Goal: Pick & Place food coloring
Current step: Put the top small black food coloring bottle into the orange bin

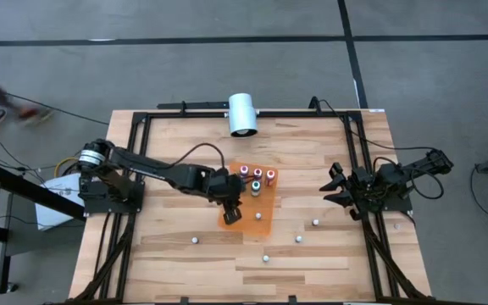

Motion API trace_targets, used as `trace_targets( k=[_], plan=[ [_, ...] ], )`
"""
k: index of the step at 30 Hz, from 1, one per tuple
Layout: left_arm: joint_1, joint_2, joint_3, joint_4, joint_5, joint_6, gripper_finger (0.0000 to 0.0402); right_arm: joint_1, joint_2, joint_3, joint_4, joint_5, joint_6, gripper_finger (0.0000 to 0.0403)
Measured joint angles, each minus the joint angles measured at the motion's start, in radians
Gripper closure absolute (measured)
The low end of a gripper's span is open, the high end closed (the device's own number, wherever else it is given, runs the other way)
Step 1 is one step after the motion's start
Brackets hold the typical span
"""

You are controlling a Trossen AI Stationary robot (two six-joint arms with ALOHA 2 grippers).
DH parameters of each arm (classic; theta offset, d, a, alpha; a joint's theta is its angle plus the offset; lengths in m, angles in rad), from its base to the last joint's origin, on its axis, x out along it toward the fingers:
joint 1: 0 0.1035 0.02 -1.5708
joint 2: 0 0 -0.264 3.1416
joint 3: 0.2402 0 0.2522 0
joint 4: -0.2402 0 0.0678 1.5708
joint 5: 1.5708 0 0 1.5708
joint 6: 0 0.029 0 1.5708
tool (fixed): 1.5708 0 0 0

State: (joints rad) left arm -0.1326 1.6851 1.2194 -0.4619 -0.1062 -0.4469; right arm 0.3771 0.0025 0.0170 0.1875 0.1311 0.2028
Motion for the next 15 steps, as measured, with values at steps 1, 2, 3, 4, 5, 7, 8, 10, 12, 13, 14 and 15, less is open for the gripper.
trace_targets(
  k=[1,2,3,4,5,7,8,10,12,13,14,15],
  plan=[
    [0.001,0.014,0.000,0.002,0.004,0.004,0.0318,0.000,0.000,0.000,0.000,0.000,0.000,0.0287],
    [0.001,0.029,0.000,0.004,0.004,0.007,0.0318,0.000,0.000,0.000,0.000,0.000,0.004,0.0287],
    [0.001,0.044,0.000,0.007,0.002,0.010,0.0318,0.000,0.000,0.000,0.000,0.000,0.006,0.0287],
    [0.000,0.059,0.000,0.007,-0.008,0.014,0.0318,0.000,0.000,0.000,0.000,0.000,0.007,0.0287],
    [0.000,0.071,-0.001,0.006,-0.016,0.019,0.0318,0.000,0.000,0.000,0.001,0.000,0.007,0.0287],
    [0.001,0.091,-0.001,0.008,-0.023,0.021,0.0318,0.000,0.000,0.000,0.000,0.000,0.007,0.0287],
    [0.001,0.102,-0.001,0.009,-0.023,0.021,0.0318,0.000,0.000,0.000,0.001,0.000,0.007,0.0287],
    [0.001,0.117,-0.002,0.003,-0.019,0.021,0.0318,0.000,0.000,0.000,0.000,0.000,0.007,0.0287],
    [0.002,0.125,-0.002,0.007,-0.019,0.021,0.0318,0.000,0.000,0.000,0.001,0.000,0.007,0.0287],
    [0.001,0.131,-0.002,0.006,-0.026,0.021,0.0318,0.000,0.000,0.000,0.001,0.000,0.007,0.0287],
    [0.001,0.137,-0.002,0.010,-0.035,0.021,0.0318,0.000,0.000,0.000,0.001,0.000,0.007,0.0287],
    [0.001,0.142,-0.002,0.008,-0.045,0.021,0.0318,0.000,0.000,0.000,0.000,0.000,0.007,0.0287]
  ],
)
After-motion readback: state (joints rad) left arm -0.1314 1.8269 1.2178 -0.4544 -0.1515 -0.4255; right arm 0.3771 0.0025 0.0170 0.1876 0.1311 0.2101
